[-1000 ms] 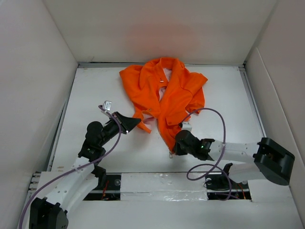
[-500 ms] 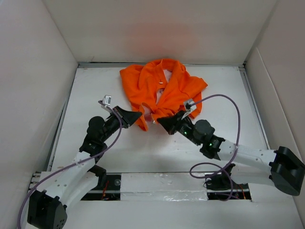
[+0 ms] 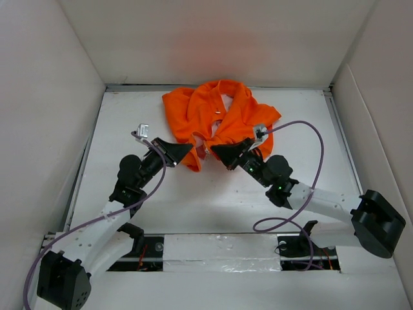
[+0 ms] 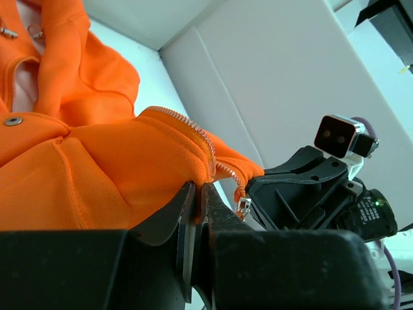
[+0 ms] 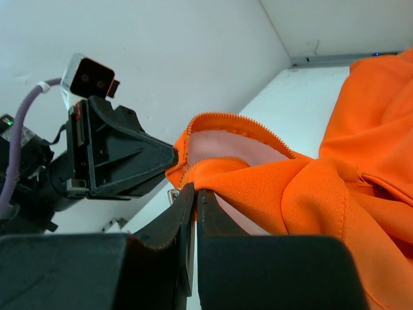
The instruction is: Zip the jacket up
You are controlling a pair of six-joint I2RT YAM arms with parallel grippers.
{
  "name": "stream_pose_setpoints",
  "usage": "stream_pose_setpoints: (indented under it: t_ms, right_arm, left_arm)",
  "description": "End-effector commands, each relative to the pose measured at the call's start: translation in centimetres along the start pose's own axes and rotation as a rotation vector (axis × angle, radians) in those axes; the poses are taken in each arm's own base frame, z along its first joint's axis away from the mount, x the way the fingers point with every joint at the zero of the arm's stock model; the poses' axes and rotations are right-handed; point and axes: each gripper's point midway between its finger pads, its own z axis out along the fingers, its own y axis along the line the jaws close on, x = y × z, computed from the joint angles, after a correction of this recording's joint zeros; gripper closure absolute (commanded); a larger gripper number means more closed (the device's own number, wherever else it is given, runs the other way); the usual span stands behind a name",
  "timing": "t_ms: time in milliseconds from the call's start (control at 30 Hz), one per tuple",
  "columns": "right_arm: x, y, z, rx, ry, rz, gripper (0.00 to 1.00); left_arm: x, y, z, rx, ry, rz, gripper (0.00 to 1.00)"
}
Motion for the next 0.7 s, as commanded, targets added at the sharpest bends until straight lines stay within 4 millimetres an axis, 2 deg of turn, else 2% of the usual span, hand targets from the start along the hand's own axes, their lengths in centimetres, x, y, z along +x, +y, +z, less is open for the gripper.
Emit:
stream_pose_setpoints:
  t_ms: [0,200,300,333,367,467,667]
  right_arm:
    - [-5.7,3.1,0.1,-0.096,-0.211,0.027,1.0]
    - [-5.6,2.1,1.0,-0.057,-0.23,0.04,1.0]
    - [-6.0,1.9,1.5,-0.036,-0.239,0.017,1.0]
    - [-6.2,1.9,1.6,-0.028,-0.236,0.007,1.0]
    - [-6.3,1.5,2.0,0.007,-0.22,-0.005,1.0]
    - [-6.2,1.7,2.5,0.008,-0.201,0.022,1.0]
    - [-5.7,0.9,4.0,0.002,-0.18,0.071,1.0]
  left_arm:
    - [-2.2,-3.2,0.1,0.123,-0.09,0.029,1.0]
    - [-2.1,-3.8,0.5,0.166,-0.092,0.036,1.0]
    - [-2.1,-3.6,1.0,0.133,-0.12,0.078,1.0]
    - [-2.4,-4.3,1.3,0.129,-0.129,0.127,1.0]
    - [-2.9,-3.1,1.4,0.061,-0.156,0.143,1.0]
    - [-4.1,-2.5,1.3,0.017,-0.208,0.193,1.0]
    - [-4.4,-3.1,1.6,0.077,-0.245,0.224,1.0]
